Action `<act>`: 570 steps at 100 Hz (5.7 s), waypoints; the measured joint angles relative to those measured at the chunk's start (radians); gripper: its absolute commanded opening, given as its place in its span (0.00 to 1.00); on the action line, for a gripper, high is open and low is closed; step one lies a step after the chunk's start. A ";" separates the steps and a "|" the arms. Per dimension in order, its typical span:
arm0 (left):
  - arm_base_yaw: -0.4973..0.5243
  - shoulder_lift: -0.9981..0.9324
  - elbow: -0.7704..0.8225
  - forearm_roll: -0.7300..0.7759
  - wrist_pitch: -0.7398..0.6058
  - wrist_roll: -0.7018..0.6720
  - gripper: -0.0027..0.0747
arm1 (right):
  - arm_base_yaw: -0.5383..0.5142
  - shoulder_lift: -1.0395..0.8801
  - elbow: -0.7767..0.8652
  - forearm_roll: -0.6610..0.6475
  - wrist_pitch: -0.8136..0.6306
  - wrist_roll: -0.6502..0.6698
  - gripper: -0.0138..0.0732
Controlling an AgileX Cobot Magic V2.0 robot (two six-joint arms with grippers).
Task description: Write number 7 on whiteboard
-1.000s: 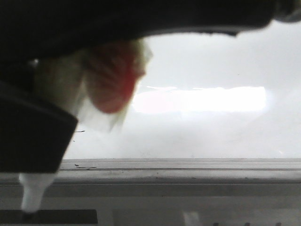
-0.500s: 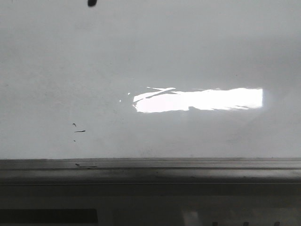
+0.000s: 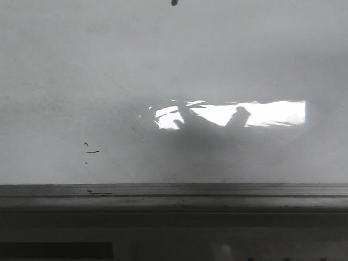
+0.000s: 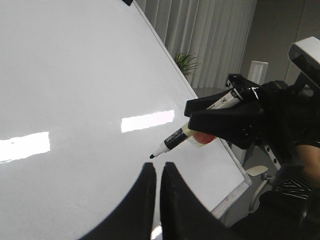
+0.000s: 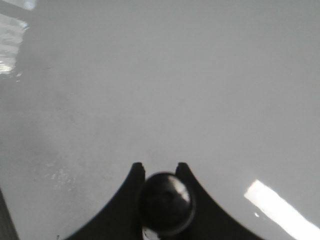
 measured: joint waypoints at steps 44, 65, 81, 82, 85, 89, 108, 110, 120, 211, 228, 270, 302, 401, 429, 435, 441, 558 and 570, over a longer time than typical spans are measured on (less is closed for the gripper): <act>0.000 0.000 0.006 -0.002 -0.005 -0.002 0.01 | 0.000 -0.002 0.000 0.010 0.101 0.026 0.08; 0.000 0.000 0.006 -0.002 -0.005 -0.002 0.01 | 0.000 -0.002 0.000 0.008 0.282 0.028 0.08; 0.000 0.000 0.006 -0.002 -0.005 -0.002 0.01 | 0.000 -0.002 0.000 0.002 0.362 0.028 0.08; 0.000 0.000 0.006 -0.002 -0.005 -0.002 0.01 | 0.000 -0.002 0.000 0.002 0.362 0.028 0.08; 0.000 0.000 0.006 -0.002 -0.005 -0.002 0.01 | 0.000 -0.002 0.000 0.000 0.373 0.028 0.08; 0.000 0.000 0.006 -0.002 -0.005 -0.002 0.01 | 0.000 -0.003 0.000 0.000 0.383 0.028 0.08; 0.000 0.000 0.006 -0.002 -0.005 -0.002 0.01 | 0.000 -0.026 0.000 -0.054 0.402 0.028 0.08; 0.000 0.000 0.006 -0.002 -0.005 -0.002 0.01 | 0.000 -0.031 0.000 -0.062 0.402 0.028 0.08; 0.000 0.000 0.006 -0.002 -0.006 -0.002 0.01 | 0.000 -0.039 0.000 -0.141 0.400 0.048 0.08; 0.000 0.000 0.007 -0.002 -0.008 -0.002 0.01 | 0.000 0.025 0.088 -0.574 0.213 0.632 0.08; 0.000 0.000 0.007 -0.002 -0.008 -0.002 0.01 | 0.000 0.001 0.088 -0.659 0.379 0.725 0.08; 0.000 0.000 0.007 -0.004 -0.008 -0.002 0.01 | -0.146 0.000 0.022 -1.339 0.566 1.293 0.11; 0.000 0.000 0.007 -0.004 -0.008 -0.002 0.01 | -0.233 -0.035 -0.024 -1.513 0.686 1.405 0.11; 0.000 0.000 0.012 -0.004 -0.008 -0.002 0.01 | -0.523 -0.135 0.044 -1.809 0.623 1.664 0.11; 0.000 0.000 0.012 -0.004 -0.008 -0.002 0.01 | -0.582 -0.045 0.052 -1.816 0.508 1.661 0.11; 0.000 0.000 0.012 -0.004 -0.008 -0.002 0.01 | -0.582 -0.022 0.052 -1.816 0.506 1.661 0.11; 0.000 0.000 0.012 -0.004 -0.008 -0.002 0.01 | -0.582 -0.007 0.054 -1.816 0.502 1.661 0.11; 0.000 0.000 0.012 -0.004 0.001 -0.002 0.01 | -0.634 0.154 0.029 -1.801 0.459 1.661 0.11; 0.000 0.000 0.012 -0.004 0.001 -0.002 0.01 | -0.634 0.154 0.024 -1.798 0.483 1.661 0.11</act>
